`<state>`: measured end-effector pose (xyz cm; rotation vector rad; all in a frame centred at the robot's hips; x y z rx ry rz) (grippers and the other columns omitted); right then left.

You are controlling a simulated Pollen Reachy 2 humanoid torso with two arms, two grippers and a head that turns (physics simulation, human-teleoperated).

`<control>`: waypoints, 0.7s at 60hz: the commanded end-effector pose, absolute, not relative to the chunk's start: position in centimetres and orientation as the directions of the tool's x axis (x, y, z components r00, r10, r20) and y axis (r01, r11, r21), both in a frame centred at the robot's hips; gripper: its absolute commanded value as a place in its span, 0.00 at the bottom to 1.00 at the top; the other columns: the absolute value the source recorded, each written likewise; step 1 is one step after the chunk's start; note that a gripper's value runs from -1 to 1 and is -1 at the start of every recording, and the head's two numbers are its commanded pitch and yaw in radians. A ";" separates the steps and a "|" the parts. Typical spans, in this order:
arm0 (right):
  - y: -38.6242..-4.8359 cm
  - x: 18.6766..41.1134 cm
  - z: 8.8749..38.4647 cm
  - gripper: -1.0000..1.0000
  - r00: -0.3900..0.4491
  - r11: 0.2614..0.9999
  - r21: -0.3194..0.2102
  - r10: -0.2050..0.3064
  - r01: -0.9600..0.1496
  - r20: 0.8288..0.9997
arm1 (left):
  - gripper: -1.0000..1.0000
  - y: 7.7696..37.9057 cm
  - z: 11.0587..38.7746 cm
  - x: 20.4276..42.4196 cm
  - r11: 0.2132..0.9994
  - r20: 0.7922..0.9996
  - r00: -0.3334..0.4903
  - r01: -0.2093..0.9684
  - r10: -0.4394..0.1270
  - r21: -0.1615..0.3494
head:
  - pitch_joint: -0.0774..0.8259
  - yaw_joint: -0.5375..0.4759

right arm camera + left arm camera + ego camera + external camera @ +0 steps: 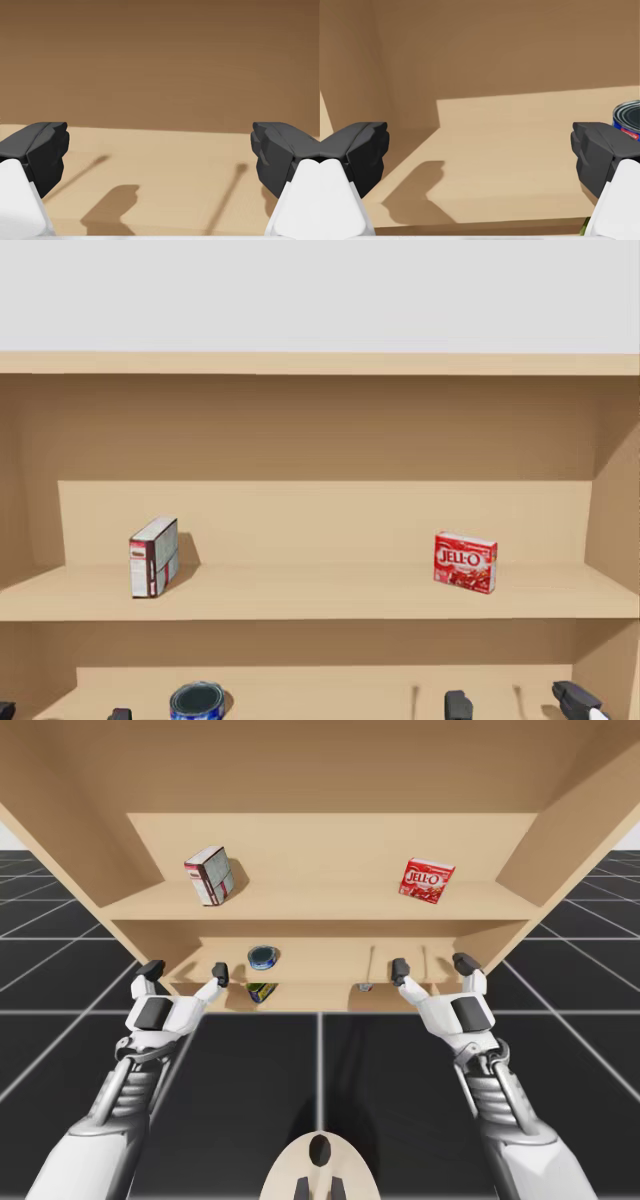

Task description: Find the tuna fish can on the shelf and bring it to me.

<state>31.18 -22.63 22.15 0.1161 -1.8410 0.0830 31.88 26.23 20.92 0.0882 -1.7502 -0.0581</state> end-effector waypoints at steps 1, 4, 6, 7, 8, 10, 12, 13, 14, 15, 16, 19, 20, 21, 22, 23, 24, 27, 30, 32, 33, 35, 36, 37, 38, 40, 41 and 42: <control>-22.2 31.0 21.9 0.00 -0.265 0.991 0.021 -0.055 -0.131 0.963 | 0.00 26.3 20.9 31.9 0.996 0.980 -0.179 -0.029 -0.092 0.088 | 0.09 0.51; -22.1 31.0 22.0 0.00 -0.269 0.990 0.020 -0.057 -0.139 0.962 | 0.00 26.3 20.9 31.9 0.996 0.980 -0.179 -0.031 -0.089 0.085 | 0.10 0.51; -22.1 31.0 22.1 0.00 -0.265 0.989 0.025 -0.064 -0.149 0.962 | 0.00 26.4 21.0 31.9 0.996 0.980 -0.180 -0.032 -0.088 0.083 | 0.11 0.51; -22.1 31.0 22.1 0.00 -0.262 0.989 0.025 -0.063 -0.145 0.963 | 0.00 26.4 21.0 31.9 0.996 0.980 -0.180 -0.033 -0.087 0.082 | 0.12 0.51; -22.2 31.0 22.1 0.00 -0.260 0.989 0.025 -0.062 -0.144 0.964 | 0.00 26.4 21.0 31.9 0.996 0.980 -0.181 -0.033 -0.087 0.082 | 0.13 0.50; -22.2 31.0 22.1 0.00 -0.256 0.989 0.026 -0.063 -0.146 0.965 | 0.00 26.5 21.0 31.9 0.996 0.980 -0.181 -0.035 -0.086 0.081 | 0.16 0.50; -22.2 31.0 22.1 0.00 -0.255 0.989 0.025 -0.062 -0.145 0.965 | 0.00 26.5 21.0 31.9 0.996 0.980 -0.182 -0.036 -0.084 0.079 | 0.17 0.50; -22.2 31.0 22.1 0.00 -0.254 0.990 0.025 -0.061 -0.142 0.965 | 0.00 26.5 21.0 31.9 0.996 0.980 -0.182 -0.037 -0.084 0.079 | 0.19 0.50; -22.2 31.0 22.1 0.00 -0.255 0.990 0.025 -0.060 -0.140 0.965 | 0.00 26.5 21.0 31.9 0.996 0.980 -0.183 -0.037 -0.084 0.078 | 0.21 0.51; -22.2 31.0 22.1 0.00 -0.255 0.990 0.025 -0.060 -0.139 0.965 | 0.00 26.5 21.0 31.9 0.996 0.980 -0.183 -0.038 -0.084 0.078 | 0.22 0.51; -22.2 31.0 22.1 0.00 -0.256 0.990 0.024 -0.059 -0.138 0.965 | 0.00 26.5 21.0 31.9 0.996 0.980 -0.183 -0.038 -0.084 0.078 | 0.23 0.51; -22.2 31.0 22.1 0.00 -0.256 0.990 0.018 -0.053 -0.137 0.965 | 0.00 26.5 21.0 31.9 0.996 0.980 -0.183 -0.038 -0.083 0.078 | 0.27 0.52; -22.2 31.0 22.1 0.00 -0.255 0.991 0.016 -0.051 -0.136 0.966 | 0.00 26.6 21.0 31.9 0.996 0.980 -0.183 -0.038 -0.084 0.078 | 0.29 0.53; -22.2 31.0 22.1 0.00 -0.255 0.991 0.016 -0.050 -0.135 0.966 | 0.00 26.6 21.0 31.9 0.996 0.980 -0.183 -0.038 -0.084 0.078 | 0.30 0.53; -22.2 31.0 22.0 0.00 -0.256 0.991 0.012 -0.046 -0.132 0.966 | 0.00 26.6 21.0 31.9 0.996 0.980 -0.183 -0.038 -0.083 0.077 | 0.32 0.54; -22.2 31.0 22.0 0.00 -0.256 0.992 0.009 -0.042 -0.130 0.966 | 0.00 26.6 21.0 31.9 0.996 0.980 -0.183 -0.039 -0.083 0.077 | 0.32 0.54; -22.2 31.1 22.0 0.00 -0.257 0.992 0.007 -0.039 -0.127 0.966 | 0.00 26.6 21.0 31.9 0.996 0.980 -0.183 -0.039 -0.083 0.077 | 0.34 0.55; -22.2 31.1 22.0 0.00 -0.256 0.992 0.005 -0.037 -0.126 0.966 | 0.00 26.6 21.0 31.9 0.996 0.979 -0.184 -0.040 -0.082 0.076 | 0.38 0.56; -22.2 31.1 22.0 0.00 -0.255 0.992 0.003 -0.035 -0.125 0.966 | 0.00 26.7 21.0 31.9 0.996 0.979 -0.185 -0.041 -0.083 0.076 | 0.42 0.58; -22.2 31.1 22.0 0.00 -0.255 0.992 0.003 -0.034 -0.124 0.966 | 0.00 26.7 21.0 31.9 0.996 0.979 -0.186 -0.041 -0.083 0.076 | 0.44 0.60; -22.2 31.1 22.0 0.00 -0.254 0.992 0.002 -0.034 -0.124 0.967 | 0.00 26.7 21.0 31.9 0.996 0.979 -0.187 -0.041 -0.083 0.076 | 0.45 0.61; -22.2 31.1 22.0 0.00 -0.254 0.992 0.000 -0.032 -0.124 0.967 | 0.00 26.7 21.0 31.9 0.996 0.979 -0.188 -0.040 -0.083 0.077 | 0.46 0.63; -22.2 31.1 22.0 0.00 -0.254 0.992 0.000 -0.032 -0.124 0.967 | 0.00 26.7 21.0 31.9 0.996 0.979 -0.188 -0.040 -0.083 0.077 | 0.47 0.63; -22.1 31.1 22.0 0.00 -0.254 0.992 -0.001 -0.031 -0.125 0.967 | 0.00 26.7 21.0 32.0 0.996 0.978 -0.189 -0.040 -0.083 0.077 | 0.48 0.65; -22.1 31.1 21.9 0.00 -0.253 0.992 -0.002 -0.030 -0.125 0.967 | 0.00 26.7 21.0 32.0 0.996 0.978 -0.189 -0.040 -0.083 0.077 | 0.48 0.66; -22.1 31.1 21.9 0.00 -0.253 0.992 -0.003 -0.029 -0.125 0.967 | 0.00 26.7 21.0 32.0 0.996 0.978 -0.190 -0.040 -0.083 0.077 | 0.49 0.68; -22.1 31.1 21.9 0.00 -0.253 0.992 -0.003 -0.029 -0.126 0.967 | 0.00 26.7 21.0 32.0 0.996 0.978 -0.190 -0.040 -0.083 0.077 | 0.50 0.69; -22.1 31.1 21.9 0.00 -0.253 0.992 -0.003 -0.029 -0.126 0.967 | 0.00 26.7 21.0 32.0 0.996 0.978 -0.190 -0.040 -0.083 0.076 | 0.50 0.70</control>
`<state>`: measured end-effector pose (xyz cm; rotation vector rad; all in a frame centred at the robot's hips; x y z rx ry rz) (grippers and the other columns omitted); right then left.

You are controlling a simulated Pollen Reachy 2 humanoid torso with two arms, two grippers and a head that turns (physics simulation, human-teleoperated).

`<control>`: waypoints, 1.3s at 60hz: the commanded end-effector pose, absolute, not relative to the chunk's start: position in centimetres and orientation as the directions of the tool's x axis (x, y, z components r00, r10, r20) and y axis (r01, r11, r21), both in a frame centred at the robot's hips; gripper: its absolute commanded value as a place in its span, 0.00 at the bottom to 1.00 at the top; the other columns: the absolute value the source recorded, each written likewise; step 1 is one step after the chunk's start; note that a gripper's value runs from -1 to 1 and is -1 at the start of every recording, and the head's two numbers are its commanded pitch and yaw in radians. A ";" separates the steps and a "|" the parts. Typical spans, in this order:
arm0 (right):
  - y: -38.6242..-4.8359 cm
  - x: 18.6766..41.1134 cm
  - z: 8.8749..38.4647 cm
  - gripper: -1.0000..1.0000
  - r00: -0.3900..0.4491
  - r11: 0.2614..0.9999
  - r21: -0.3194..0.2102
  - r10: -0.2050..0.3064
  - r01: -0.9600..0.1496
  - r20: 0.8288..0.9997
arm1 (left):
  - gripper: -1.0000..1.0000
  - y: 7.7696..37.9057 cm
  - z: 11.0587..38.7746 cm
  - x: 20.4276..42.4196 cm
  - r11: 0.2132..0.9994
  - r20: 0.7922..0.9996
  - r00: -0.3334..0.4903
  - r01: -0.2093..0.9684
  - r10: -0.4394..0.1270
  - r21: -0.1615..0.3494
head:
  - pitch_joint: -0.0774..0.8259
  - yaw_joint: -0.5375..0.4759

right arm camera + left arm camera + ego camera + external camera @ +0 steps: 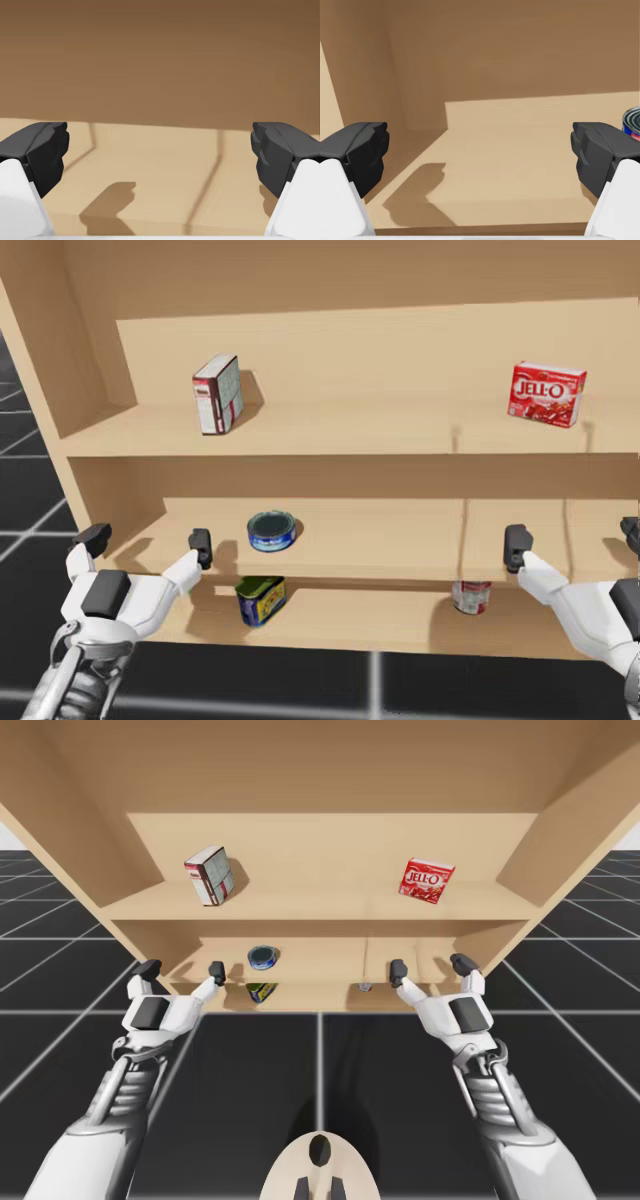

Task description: Find the tuna fish can on the shelf and bring it to me.

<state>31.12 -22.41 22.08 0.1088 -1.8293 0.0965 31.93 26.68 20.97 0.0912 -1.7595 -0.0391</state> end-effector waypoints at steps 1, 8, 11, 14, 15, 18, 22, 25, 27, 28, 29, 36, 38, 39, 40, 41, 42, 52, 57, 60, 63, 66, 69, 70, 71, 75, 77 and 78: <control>-22.1 31.1 21.9 0.00 -0.253 0.992 -0.003 -0.029 -0.126 0.967 | 0.00 26.7 21.0 32.0 0.996 0.978 -0.190 -0.040 -0.083 0.076 | 0.50 0.70; -22.1 31.1 21.9 0.00 -0.249 0.992 -0.003 -0.029 -0.129 0.968 | 0.00 26.7 20.9 31.9 0.997 0.979 -0.189 -0.033 -0.075 0.070 | 0.54 0.74; -22.0 31.1 21.9 0.00 -0.248 0.991 -0.004 -0.029 -0.131 0.968 | 0.00 26.6 20.9 32.0 0.998 0.980 -0.188 -0.025 -0.067 0.064 | 0.55 0.74; -22.0 31.1 21.9 0.00 -0.248 0.991 -0.003 -0.030 -0.132 0.968 | 0.00 26.5 21.0 31.9 0.999 0.981 -0.186 -0.010 -0.049 0.048 | 0.56 0.75; -22.0 31.1 21.9 0.00 -0.247 0.991 -0.003 -0.030 -0.132 0.968 | 0.00 26.4 21.1 31.8 0.999 0.982 -0.186 -0.004 -0.041 0.041 | 0.56 0.75; -22.0 31.1 21.9 0.00 -0.247 0.991 -0.001 -0.032 -0.132 0.968 | 0.00 26.1 21.6 31.6 1.000 0.982 -0.186 0.020 -0.009 0.013 | 0.57 0.75; -22.0 31.1 21.9 0.00 -0.244 0.992 0.000 -0.032 -0.130 0.969 | 0.00 25.6 22.9 30.6 0.998 0.984 -0.178 0.065 0.032 -0.021 | 0.57 0.75; -22.0 31.1 21.9 0.00 -0.244 0.992 0.000 -0.032 -0.128 0.969 | 0.00 24.9 24.2 29.6 0.993 0.989 -0.148 0.114 0.026 -0.009 | 0.57 0.74; -22.0 31.1 21.9 0.00 -0.243 0.992 0.001 -0.033 -0.128 0.969 | 0.00 24.6 24.7 29.2 0.990 0.991 -0.130 0.139 0.019 -0.001 | 0.57 0.74; -22.0 31.1 21.9 0.00 -0.242 0.992 0.002 -0.033 -0.128 0.970 | 0.00 24.1 25.4 28.6 0.987 0.993 -0.116 0.159 0.013 0.005 | 0.58 0.74; -22.0 31.1 21.9 0.00 -0.242 0.992 0.002 -0.033 -0.127 0.970 | 0.00 23.9 25.6 28.4 0.986 0.993 -0.114 0.165 0.011 0.008 | 0.58 0.75; -21.9 31.1 21.8 0.00 -0.240 0.992 0.003 -0.034 -0.127 0.970 | 0.00 22.5 27.7 27.2 0.954 0.995 -0.073 0.295 0.068 -0.044 | 0.58 0.76; -21.9 31.1 21.8 0.00 -0.241 0.992 0.004 -0.034 -0.127 0.970 | 0.00 22.3 27.9 27.1 0.946 0.995 -0.063 0.321 0.080 -0.055 | 0.58 0.76; -21.9 31.1 21.8 0.00 -0.241 0.992 0.004 -0.035 -0.127 0.970 | 0.00 21.9 28.1 27.1 0.934 0.994 -0.049 0.349 0.096 -0.073 | 0.58 0.76; -21.9 31.1 21.8 0.00 -0.241 0.992 0.004 -0.035 -0.127 0.970 | 0.00 21.8 28.2 27.1 0.932 0.994 -0.046 0.354 0.097 -0.075 | 0.58 0.76; -21.9 31.1 21.8 0.00 -0.240 0.992 0.004 -0.035 -0.128 0.970 | 0.00 21.7 28.2 27.2 0.932 0.994 -0.044 0.356 0.096 -0.074 | 0.58 0.76; -22.0 31.1 21.8 0.00 -0.240 0.992 0.005 -0.036 -0.128 0.970 | 0.00 21.6 28.2 27.2 0.934 0.995 -0.047 0.352 0.088 -0.066 | 0.58 0.76; -22.1 31.1 21.8 0.00 -0.239 0.991 0.010 -0.041 -0.130 0.970 | 0.00 20.2 27.7 29.0 0.930 0.996 -0.013 0.360 0.085 -0.075 | 0.59 0.76; -22.1 31.1 21.8 0.00 -0.239 0.991 0.013 -0.044 -0.130 0.970 | 0.00 19.7 27.0 30.4 0.934 0.997 -0.003 0.348 0.083 -0.077 | 0.59 0.76; -22.1 31.1 21.9 0.00 -0.239 0.991 0.014 -0.045 -0.130 0.970 | 0.00 19.4 26.7 31.1 0.934 0.996 0.008 0.346 0.088 -0.086 | 0.59 0.76; -22.1 31.1 21.9 0.00 -0.239 0.991 0.014 -0.046 -0.131 0.970 | 0.00 19.1 26.2 32.1 0.939 0.996 0.020 0.332 0.087 -0.089 | 0.59 0.76; -22.1 31.1 21.9 0.00 -0.239 0.991 0.015 -0.047 -0.130 0.970 | 0.00 19.0 26.0 32.6 0.940 0.996 0.027 0.328 0.086 -0.090 | 0.59 0.76; -22.2 31.1 21.9 0.00 -0.239 0.991 0.017 -0.048 -0.130 0.970 | 0.00 18.8 25.7 33.4 0.942 0.995 0.042 0.321 0.086 -0.095 | 0.60 0.76; -22.2 31.1 21.9 0.00 -0.239 0.991 0.017 -0.048 -0.130 0.970 | 0.00 18.7 25.6 33.6 0.943 0.996 0.044 0.318 0.083 -0.093 | 0.60 0.76; -22.2 31.1 21.9 0.00 -0.240 0.991 0.017 -0.048 -0.130 0.970 | 0.00 18.6 25.4 34.0 0.944 0.995 0.053 0.315 0.085 -0.097 | 0.60 0.76; -22.3 31.1 21.9 0.00 -0.241 0.992 0.018 -0.049 -0.128 0.969 | 0.00 18.2 24.9 35.0 0.947 0.994 0.071 0.307 0.078 -0.096 | 0.60 0.76; -22.3 31.1 21.9 0.00 -0.243 0.992 0.017 -0.047 -0.123 0.969 | 0.00 18.1 24.7 35.3 0.946 0.993 0.078 0.306 0.083 -0.103 | 0.60 0.76; -22.3 31.1 21.9 0.00 -0.244 0.993 0.016 -0.045 -0.119 0.969 | 0.00 18.0 24.6 35.5 0.945 0.993 0.083 0.307 0.087 -0.109 | 0.60 0.76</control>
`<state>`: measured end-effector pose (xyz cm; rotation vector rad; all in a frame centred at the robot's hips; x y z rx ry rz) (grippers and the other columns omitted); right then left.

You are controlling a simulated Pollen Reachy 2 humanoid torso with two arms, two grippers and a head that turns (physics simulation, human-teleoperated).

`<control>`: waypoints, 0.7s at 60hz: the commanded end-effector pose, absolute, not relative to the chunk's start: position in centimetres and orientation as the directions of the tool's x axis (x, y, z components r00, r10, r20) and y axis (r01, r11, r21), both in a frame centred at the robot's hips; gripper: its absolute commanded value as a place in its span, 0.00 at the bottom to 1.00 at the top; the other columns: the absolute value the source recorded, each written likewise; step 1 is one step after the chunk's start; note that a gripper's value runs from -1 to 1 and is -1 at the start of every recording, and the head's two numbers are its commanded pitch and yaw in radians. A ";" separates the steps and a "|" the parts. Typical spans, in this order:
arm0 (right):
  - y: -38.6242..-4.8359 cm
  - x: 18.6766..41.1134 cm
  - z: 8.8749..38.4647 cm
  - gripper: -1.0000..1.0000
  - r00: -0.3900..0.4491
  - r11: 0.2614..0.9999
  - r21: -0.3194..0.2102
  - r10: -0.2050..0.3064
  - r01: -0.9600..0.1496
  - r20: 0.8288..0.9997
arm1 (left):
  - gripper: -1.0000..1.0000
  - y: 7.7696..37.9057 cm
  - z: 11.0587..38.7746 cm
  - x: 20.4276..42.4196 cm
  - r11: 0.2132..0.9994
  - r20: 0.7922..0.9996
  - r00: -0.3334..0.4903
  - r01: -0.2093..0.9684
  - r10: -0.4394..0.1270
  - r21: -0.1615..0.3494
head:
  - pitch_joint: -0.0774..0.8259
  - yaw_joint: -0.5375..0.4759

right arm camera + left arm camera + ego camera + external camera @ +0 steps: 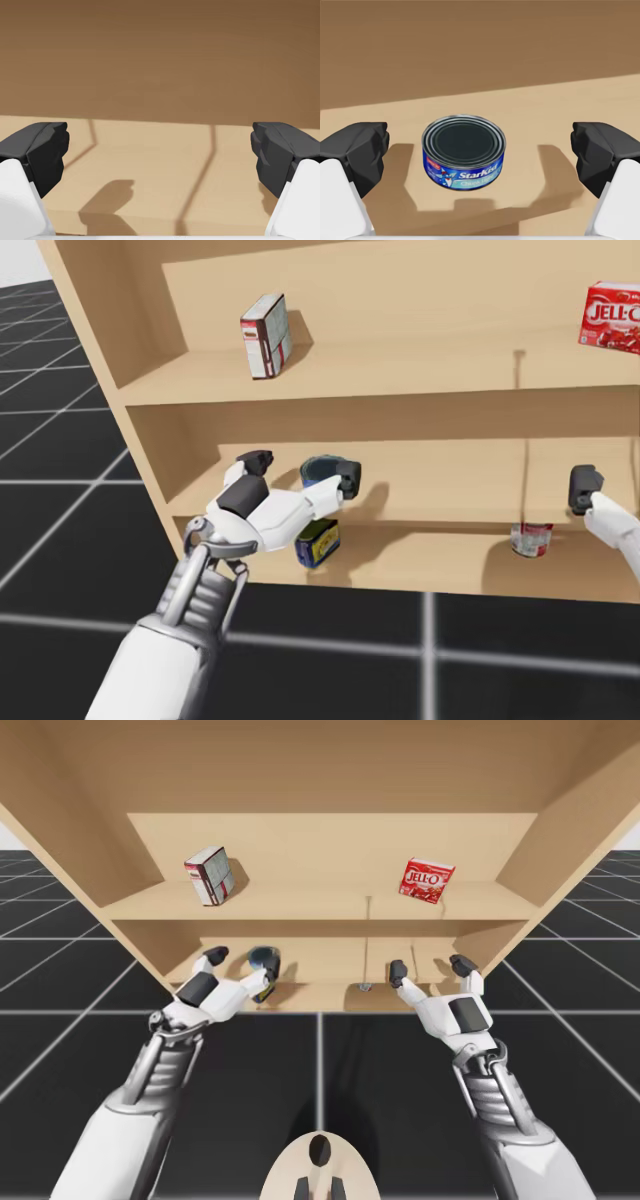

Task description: Find the tuna fish can on the shelf and bring it to me.

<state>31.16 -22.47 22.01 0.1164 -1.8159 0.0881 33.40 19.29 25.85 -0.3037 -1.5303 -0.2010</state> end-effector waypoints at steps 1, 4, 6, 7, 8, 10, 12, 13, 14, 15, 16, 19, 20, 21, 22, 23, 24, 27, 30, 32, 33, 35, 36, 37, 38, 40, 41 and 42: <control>-22.4 31.2 21.9 0.00 -0.245 0.993 0.015 -0.044 -0.117 0.968 | 0.00 17.8 24.4 35.9 0.945 0.991 0.095 0.307 0.090 -0.115 | 0.60 0.76; -22.5 31.2 22.0 0.00 -0.251 0.994 0.012 -0.039 -0.107 0.967 | 0.00 17.5 24.0 36.6 0.948 0.991 0.103 0.297 0.085 -0.112 | 0.60 0.76; -22.5 31.2 22.0 0.00 -0.252 0.994 0.013 -0.039 -0.105 0.967 | 0.00 17.4 23.8 36.8 0.948 0.991 0.105 0.298 0.083 -0.111 | 0.60 0.76; -22.5 31.2 22.0 0.00 -0.252 0.994 0.013 -0.039 -0.104 0.967 | 0.00 17.3 23.7 37.0 0.948 0.991 0.106 0.298 0.080 -0.108 | 0.60 0.76; -22.5 31.2 22.0 0.00 -0.253 0.995 0.013 -0.039 -0.103 0.967 | 0.00 17.2 23.5 37.3 0.951 0.991 0.109 0.293 0.072 -0.101 | 0.60 0.76; -22.6 31.2 22.0 0.00 -0.254 0.995 0.014 -0.040 -0.102 0.966 | 0.00 17.1 23.4 37.5 0.951 0.991 0.112 0.292 0.071 -0.101 | 0.60 0.76; -22.6 31.2 22.0 0.00 -0.254 0.995 0.015 -0.040 -0.101 0.966 | 0.00 16.9 23.1 37.9 0.952 0.991 0.120 0.289 0.066 -0.099 | 0.60 0.76; -22.6 31.2 22.0 0.00 -0.254 0.995 0.015 -0.040 -0.101 0.966 | 0.00 16.9 23.0 38.0 0.953 0.990 0.122 0.287 0.064 -0.097 | 0.60 0.76; -22.6 31.2 22.0 0.00 -0.254 0.995 0.015 -0.040 -0.101 0.966 | 0.00 16.9 22.9 38.2 0.954 0.990 0.123 0.283 0.062 -0.095 | 0.60 0.76; -22.6 31.2 22.0 0.00 -0.254 0.995 0.014 -0.040 -0.101 0.966 | 0.00 16.8 22.8 38.4 0.955 0.990 0.125 0.281 0.061 -0.095 | 0.60 0.76; -22.6 31.2 22.0 0.00 -0.254 0.995 0.014 -0.039 -0.101 0.966 | 0.00 16.8 22.7 38.4 0.955 0.990 0.128 0.280 0.062 -0.096 | 0.60 0.76; -22.7 31.2 22.0 0.00 -0.254 0.995 0.014 -0.039 -0.101 0.966 | 0.00 16.9 22.4 38.8 0.958 0.989 0.134 0.269 0.061 -0.095 | 0.61 0.75; -22.7 31.2 22.0 0.00 -0.254 0.995 0.014 -0.039 -0.101 0.966 | 0.00 16.9 22.4 38.9 0.959 0.989 0.135 0.267 0.062 -0.097 | 0.61 0.75; -22.7 31.2 22.0 0.00 -0.254 0.995 0.013 -0.039 -0.101 0.966 | 0.00 16.9 22.3 39.1 0.958 0.988 0.141 0.267 0.068 -0.104 | 0.61 0.75; -22.7 31.2 22.0 0.00 -0.254 0.995 0.013 -0.038 -0.101 0.966 | 0.00 16.8 22.2 39.2 0.958 0.987 0.144 0.267 0.067 -0.104 | 0.61 0.75; -22.7 31.2 22.0 0.00 -0.254 0.995 0.013 -0.038 -0.101 0.966 | 0.00 16.8 22.1 39.3 0.959 0.987 0.144 0.265 0.067 -0.104 | 0.61 0.75; -22.7 31.2 22.0 0.00 -0.255 0.995 0.013 -0.039 -0.102 0.966 | 0.00 16.8 22.1 39.4 0.959 0.987 0.145 0.263 0.066 -0.103 | 0.61 0.75; -22.7 31.3 22.0 0.00 -0.254 0.995 0.014 -0.039 -0.102 0.966 | 0.00 16.7 21.9 39.7 0.960 0.987 0.149 0.261 0.065 -0.102 | 0.61 0.75; -22.7 31.3 22.0 0.00 -0.254 0.995 0.013 -0.039 -0.102 0.966 | 0.00 16.6 21.7 40.0 0.962 0.986 0.154 0.257 0.057 -0.096 | 0.61 0.75; -22.7 31.3 22.0 0.00 -0.254 0.995 0.013 -0.039 -0.102 0.966 | 0.00 16.5 21.6 40.2 0.962 0.986 0.159 0.257 0.056 -0.096 | 0.60 0.75; -22.7 31.3 22.0 0.00 -0.253 0.995 0.013 -0.039 -0.102 0.967 | 0.00 16.5 21.5 40.2 0.962 0.986 0.160 0.258 0.054 -0.095 | 0.60 0.75; -22.7 31.3 22.0 0.00 -0.253 0.995 0.013 -0.039 -0.102 0.967 | 0.00 16.4 21.4 40.4 0.962 0.985 0.162 0.259 0.050 -0.091 | 0.60 0.75; -22.7 31.3 22.0 0.00 -0.254 0.995 0.013 -0.039 -0.102 0.967 | 0.00 16.3 21.4 40.4 0.962 0.985 0.163 0.258 0.050 -0.092 | 0.61 0.75; -22.7 31.3 22.0 0.00 -0.254 0.995 0.013 -0.038 -0.102 0.967 | 0.00 16.3 21.4 40.4 0.961 0.985 0.164 0.260 0.050 -0.092 | 0.61 0.75; -22.7 31.3 22.0 0.00 -0.254 0.995 0.012 -0.038 -0.102 0.967 | 0.00 16.3 21.4 40.5 0.961 0.985 0.164 0.260 0.050 -0.092 | 0.61 0.75; -22.7 31.3 21.9 0.00 -0.253 0.995 0.013 -0.039 -0.102 0.967 | 0.11 16.2 21.3 40.5 0.962 0.986 0.162 0.261 0.043 -0.084 | 0.61 0.75; -22.7 31.3 21.9 0.00 -0.253 0.995 0.012 -0.038 -0.102 0.967 | 0.15 16.1 21.3 40.6 0.962 0.986 0.161 0.260 0.041 -0.082 | 0.61 0.75; -22.7 31.3 21.9 0.00 -0.253 0.995 0.013 -0.039 -0.103 0.967 | 0.41 16.0 21.3 40.6 0.962 0.987 0.157 0.262 0.036 -0.077 | 0.61 0.75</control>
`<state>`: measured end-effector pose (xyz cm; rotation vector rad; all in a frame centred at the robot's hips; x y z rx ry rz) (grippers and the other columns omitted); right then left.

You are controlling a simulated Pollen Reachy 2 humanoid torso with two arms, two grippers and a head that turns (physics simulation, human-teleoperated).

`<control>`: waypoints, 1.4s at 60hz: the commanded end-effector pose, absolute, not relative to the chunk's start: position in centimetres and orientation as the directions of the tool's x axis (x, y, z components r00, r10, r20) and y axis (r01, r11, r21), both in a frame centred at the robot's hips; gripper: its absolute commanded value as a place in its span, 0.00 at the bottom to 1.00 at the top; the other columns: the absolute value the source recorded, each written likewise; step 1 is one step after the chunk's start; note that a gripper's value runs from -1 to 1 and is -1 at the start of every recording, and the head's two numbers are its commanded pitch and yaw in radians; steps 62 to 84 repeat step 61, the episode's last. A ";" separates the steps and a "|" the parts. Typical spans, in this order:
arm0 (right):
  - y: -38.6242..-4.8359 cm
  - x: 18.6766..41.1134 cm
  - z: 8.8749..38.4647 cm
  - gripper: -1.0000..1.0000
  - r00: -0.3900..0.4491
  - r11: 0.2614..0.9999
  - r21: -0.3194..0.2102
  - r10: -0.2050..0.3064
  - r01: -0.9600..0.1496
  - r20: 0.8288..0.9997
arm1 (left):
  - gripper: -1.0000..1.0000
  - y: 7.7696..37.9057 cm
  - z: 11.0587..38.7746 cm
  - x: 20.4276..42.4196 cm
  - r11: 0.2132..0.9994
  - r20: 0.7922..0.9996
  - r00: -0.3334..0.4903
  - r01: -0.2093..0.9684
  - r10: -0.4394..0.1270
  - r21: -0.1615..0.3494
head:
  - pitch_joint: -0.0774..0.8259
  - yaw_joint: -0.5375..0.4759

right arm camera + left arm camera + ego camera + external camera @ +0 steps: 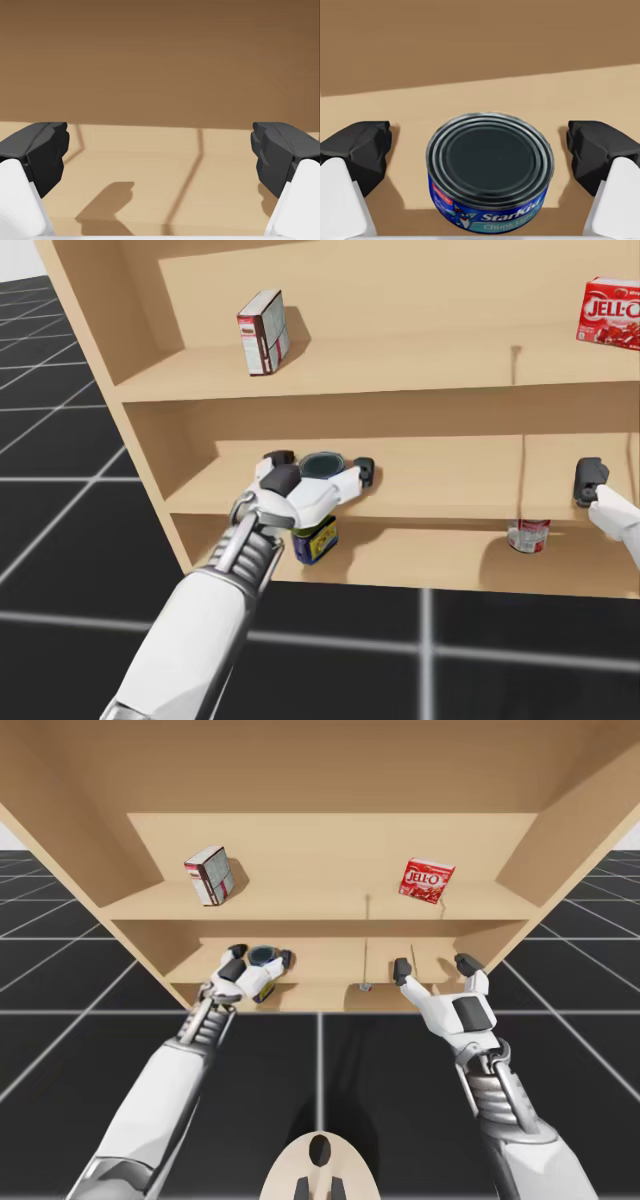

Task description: Find the tuna fish can on the shelf and bring it to me.

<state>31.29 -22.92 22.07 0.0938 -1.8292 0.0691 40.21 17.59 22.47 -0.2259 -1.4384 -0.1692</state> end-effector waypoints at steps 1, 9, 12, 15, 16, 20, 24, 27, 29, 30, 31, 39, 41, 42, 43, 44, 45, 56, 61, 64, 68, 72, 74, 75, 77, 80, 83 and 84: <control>-22.7 31.3 21.9 0.00 -0.253 0.995 0.013 -0.038 -0.103 0.967 | 0.75 16.0 21.2 40.6 0.961 0.987 0.157 0.265 0.034 -0.076 | 0.61 0.75; -22.8 31.3 22.0 0.00 -0.252 0.995 0.017 -0.042 -0.103 0.967 | 1.00 16.0 21.3 39.8 0.958 0.986 0.165 0.277 0.023 -0.069 | 0.61 0.75; -22.7 31.3 22.0 0.00 -0.252 0.994 0.016 -0.042 -0.104 0.967 | 1.00 16.1 21.5 39.4 0.960 0.988 0.157 0.275 0.005 -0.048 | 0.61 0.75; -22.7 31.3 22.0 0.00 -0.252 0.994 0.017 -0.043 -0.104 0.967 | 1.00 16.1 21.7 39.2 0.960 0.989 0.145 0.275 0.003 -0.044 | 0.61 0.75; -22.7 31.3 21.9 0.00 -0.251 0.994 0.018 -0.044 -0.105 0.967 | 1.00 16.1 21.8 39.2 0.960 0.990 0.140 0.276 0.002 -0.041 | 0.61 0.75; -22.7 31.3 22.0 0.00 -0.251 0.994 0.019 -0.045 -0.105 0.967 | 1.00 16.1 22.5 39.2 0.960 0.995 0.102 0.279 0.002 -0.031 | 0.60 0.75; -22.7 31.3 21.9 0.00 -0.250 0.994 0.020 -0.046 -0.105 0.967 | 1.00 16.5 23.6 39.2 0.955 0.997 0.069 0.293 0.026 -0.045 | 0.60 0.75; -22.7 31.3 21.9 0.00 -0.250 0.994 0.020 -0.046 -0.106 0.967 | 1.00 17.1 24.7 39.0 0.953 0.998 0.045 0.298 0.039 -0.050 | 0.60 0.75; -22.7 31.3 21.9 0.00 -0.250 0.994 0.019 -0.044 -0.105 0.967 | 1.00 17.4 25.3 38.8 0.953 0.999 0.034 0.298 0.042 -0.051 | 0.60 0.75; -22.7 31.3 21.9 0.00 -0.249 0.994 0.019 -0.044 -0.104 0.967 | 1.00 17.6 25.6 38.6 0.953 0.999 0.026 0.298 0.044 -0.050 | 0.60 0.75; -22.7 31.3 21.9 0.00 -0.249 0.994 0.019 -0.044 -0.104 0.967 | 1.00 17.7 25.7 38.4 0.953 0.999 0.024 0.298 0.044 -0.049 | 0.60 0.75; -22.7 31.3 21.9 0.00 -0.250 0.995 0.014 -0.039 -0.100 0.967 | 1.00 18.6 27.0 36.7 0.955 0.999 -0.005 0.295 0.041 -0.038 | 0.60 0.75; -22.7 31.4 21.9 0.00 -0.249 0.995 0.013 -0.038 -0.101 0.968 | 1.00 18.7 27.1 36.1 0.954 0.999 -0.016 0.299 0.043 -0.036 | 0.60 0.75; -22.7 31.4 21.9 0.00 -0.249 0.995 0.013 -0.037 -0.100 0.968 | 1.00 18.7 27.2 35.8 0.952 0.999 -0.021 0.305 0.040 -0.032 | 0.60 0.75; -22.6 31.4 21.9 0.00 -0.249 0.995 0.011 -0.036 -0.099 0.968 | 1.00 18.7 27.2 35.3 0.952 0.999 -0.030 0.304 0.031 -0.021 | 0.60 0.75; -22.6 31.4 21.9 0.00 -0.250 0.995 0.011 -0.035 -0.099 0.968 | 1.00 18.8 27.2 35.1 0.953 0.999 -0.034 0.304 0.026 -0.015 | 0.60 0.75; -22.6 31.4 21.9 0.00 -0.250 0.995 0.010 -0.035 -0.099 0.968 | 1.00 18.8 27.3 34.9 0.953 0.999 -0.038 0.304 0.021 -0.008 | 0.60 0.75; -22.5 31.4 21.9 0.00 -0.239 0.992 0.042 -0.070 -0.120 0.969 | 1.00 19.2 27.6 30.4 0.947 0.999 -0.051 0.322 0.007 0.010 | 0.60 0.75; -22.7 31.3 22.1 0.00 -0.198 0.976 0.127 -0.161 -0.176 0.967 | 1.00 19.4 27.5 28.0 0.944 0.999 -0.048 0.329 0.002 0.014 | 0.60 0.75; -22.7 31.3 22.1 0.00 -0.198 0.976 0.127 -0.161 -0.176 0.967 | 1.00 19.4 27.5 28.0 0.944 0.999 -0.048 0.329 0.002 0.014 | 0.60 0.75; -22.7 31.3 22.1 0.00 -0.198 0.976 0.127 -0.161 -0.176 0.967 | 1.00 19.4 27.5 28.0 0.944 0.999 -0.048 0.329 0.002 0.014 | 0.60 0.75; -22.7 31.3 22.1 0.00 -0.198 0.976 0.127 -0.161 -0.176 0.967 | 1.00 19.4 27.5 28.0 0.944 0.999 -0.048 0.329 0.002 0.014 | 0.60 0.75; -22.7 31.3 22.1 0.00 -0.198 0.976 0.127 -0.161 -0.176 0.967 | 1.00 19.4 27.5 28.0 0.944 0.999 -0.048 0.329 0.002 0.014 | 0.60 0.75; -22.7 31.3 22.1 0.00 -0.198 0.976 0.127 -0.161 -0.176 0.967 | 1.00 19.4 27.5 28.0 0.944 0.999 -0.048 0.329 0.002 0.014 | 0.60 0.75; -22.7 31.3 22.1 0.00 -0.198 0.976 0.127 -0.161 -0.176 0.967 | 1.00 19.4 27.5 28.0 0.944 0.999 -0.048 0.329 0.002 0.014 | 0.60 0.75; -22.7 31.3 22.1 0.00 -0.198 0.976 0.127 -0.161 -0.176 0.967 | 1.00 19.4 27.5 28.0 0.944 0.999 -0.048 0.329 0.002 0.014 | 0.60 0.75; -22.7 31.3 22.1 0.00 -0.198 0.976 0.127 -0.161 -0.176 0.967 | 1.00 19.4 27.5 28.0 0.944 0.999 -0.048 0.329 0.002 0.014 | 0.60 0.75; -22.7 31.3 22.1 0.00 -0.198 0.976 0.127 -0.161 -0.176 0.967 | 1.00 19.4 27.5 28.0 0.944 0.999 -0.048 0.329 0.002 0.014 | 0.60 0.75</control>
